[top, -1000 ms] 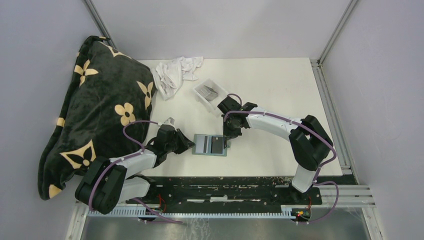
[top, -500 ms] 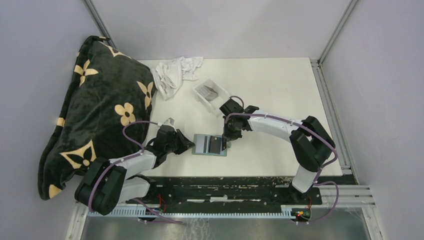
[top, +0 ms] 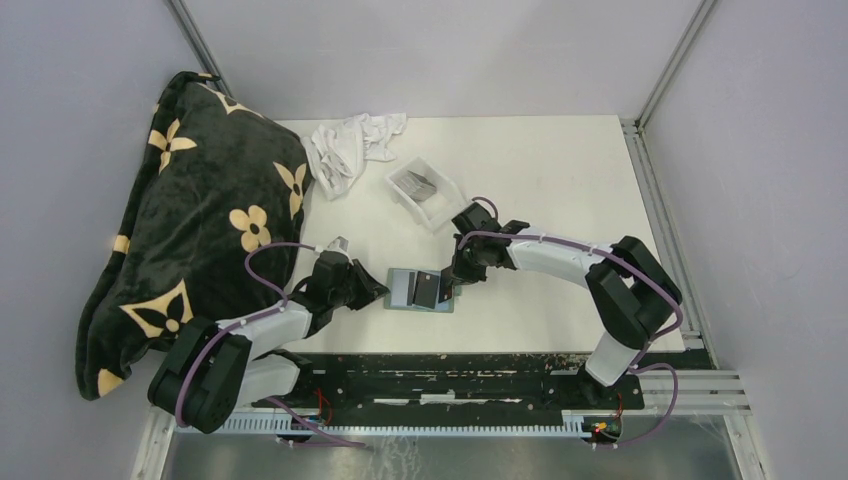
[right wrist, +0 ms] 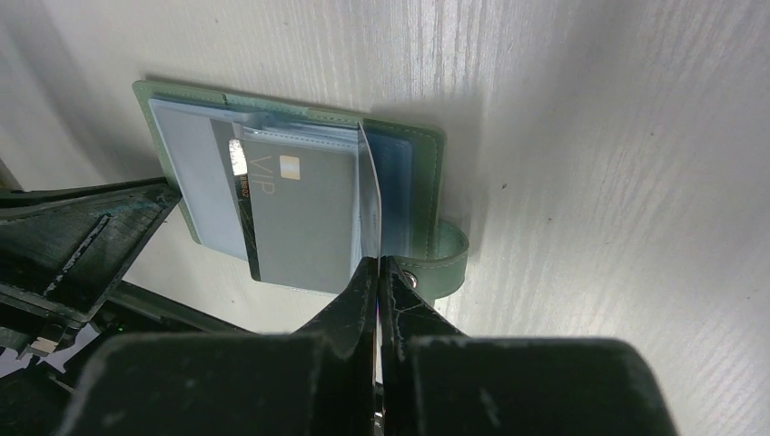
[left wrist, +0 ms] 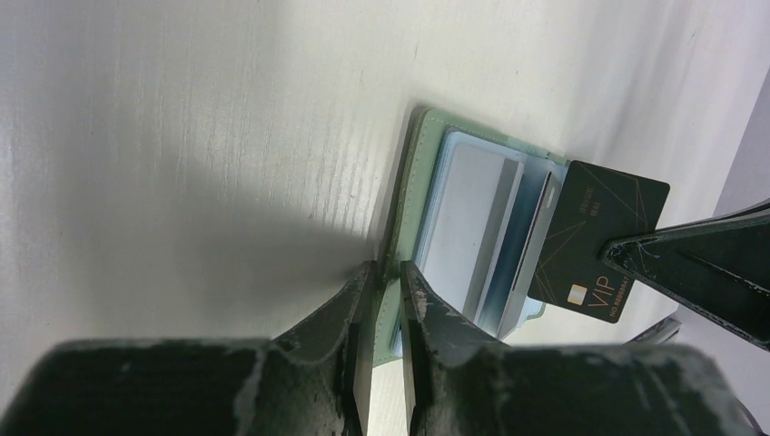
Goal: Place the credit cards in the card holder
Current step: Turn over the card slot in the card holder.
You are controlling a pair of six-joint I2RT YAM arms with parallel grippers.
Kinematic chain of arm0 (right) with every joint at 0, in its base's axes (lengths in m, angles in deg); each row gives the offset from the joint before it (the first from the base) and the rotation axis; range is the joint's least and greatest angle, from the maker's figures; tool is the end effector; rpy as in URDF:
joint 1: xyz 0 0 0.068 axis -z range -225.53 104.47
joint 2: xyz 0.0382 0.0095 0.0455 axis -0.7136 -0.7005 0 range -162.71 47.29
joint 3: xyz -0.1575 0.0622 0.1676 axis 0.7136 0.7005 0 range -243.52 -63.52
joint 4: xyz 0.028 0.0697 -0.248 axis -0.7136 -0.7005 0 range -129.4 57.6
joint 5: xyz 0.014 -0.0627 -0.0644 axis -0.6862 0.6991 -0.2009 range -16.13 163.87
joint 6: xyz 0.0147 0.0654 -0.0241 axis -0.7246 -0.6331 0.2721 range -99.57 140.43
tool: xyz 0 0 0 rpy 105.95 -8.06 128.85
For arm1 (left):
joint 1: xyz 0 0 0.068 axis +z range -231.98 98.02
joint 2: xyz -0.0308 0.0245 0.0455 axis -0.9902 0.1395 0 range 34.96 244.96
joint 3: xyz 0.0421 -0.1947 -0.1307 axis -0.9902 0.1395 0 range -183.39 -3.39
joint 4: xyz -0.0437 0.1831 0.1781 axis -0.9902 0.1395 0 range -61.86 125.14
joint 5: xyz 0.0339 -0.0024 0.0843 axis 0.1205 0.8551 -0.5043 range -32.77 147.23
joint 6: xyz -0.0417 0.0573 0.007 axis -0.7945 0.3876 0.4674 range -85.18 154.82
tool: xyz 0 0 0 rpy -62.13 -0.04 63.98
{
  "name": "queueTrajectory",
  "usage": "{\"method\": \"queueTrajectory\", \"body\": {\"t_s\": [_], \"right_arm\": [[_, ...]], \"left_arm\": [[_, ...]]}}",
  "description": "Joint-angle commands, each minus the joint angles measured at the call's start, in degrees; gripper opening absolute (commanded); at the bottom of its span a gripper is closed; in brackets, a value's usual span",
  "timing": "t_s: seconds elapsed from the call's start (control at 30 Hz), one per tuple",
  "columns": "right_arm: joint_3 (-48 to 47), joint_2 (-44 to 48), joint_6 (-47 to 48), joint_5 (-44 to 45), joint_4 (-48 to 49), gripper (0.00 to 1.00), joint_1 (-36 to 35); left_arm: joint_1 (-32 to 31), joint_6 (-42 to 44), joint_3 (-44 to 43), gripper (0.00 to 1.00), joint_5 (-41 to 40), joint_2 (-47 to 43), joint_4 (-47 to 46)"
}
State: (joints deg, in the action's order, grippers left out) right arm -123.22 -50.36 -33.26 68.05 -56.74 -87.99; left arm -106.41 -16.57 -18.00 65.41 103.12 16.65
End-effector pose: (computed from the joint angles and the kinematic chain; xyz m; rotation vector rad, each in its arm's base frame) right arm 0.2469 0.2339 0.1205 0.2415 2.8184 0.6151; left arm 0.2019 -0.1009 0.0774 -0.4943 2.3947 -0.8057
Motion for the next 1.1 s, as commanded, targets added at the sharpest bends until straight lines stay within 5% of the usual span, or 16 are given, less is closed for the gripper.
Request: {"method": "queueTrajectory", "body": {"t_s": [0.0, 0.7, 1.07], "right_arm": [[3.07, 0.53, -1.04, 0.19, 1.3, 0.01, 0.62], [3.05, 2.03, 2.27, 2.35, -3.49, 0.01, 2.2], [10.93, 1.8, -4.17, -2.79, 6.83, 0.01, 2.06]], "left_arm": [[-0.27, 2.16, 0.22, 0.23, -1.14, 0.05, 7.7], [-0.24, 2.32, -1.38, 0.22, -1.86, 1.97, 9.64], [-0.22, 2.69, -1.48, 0.2, -1.6, 3.19, 9.38]]}}
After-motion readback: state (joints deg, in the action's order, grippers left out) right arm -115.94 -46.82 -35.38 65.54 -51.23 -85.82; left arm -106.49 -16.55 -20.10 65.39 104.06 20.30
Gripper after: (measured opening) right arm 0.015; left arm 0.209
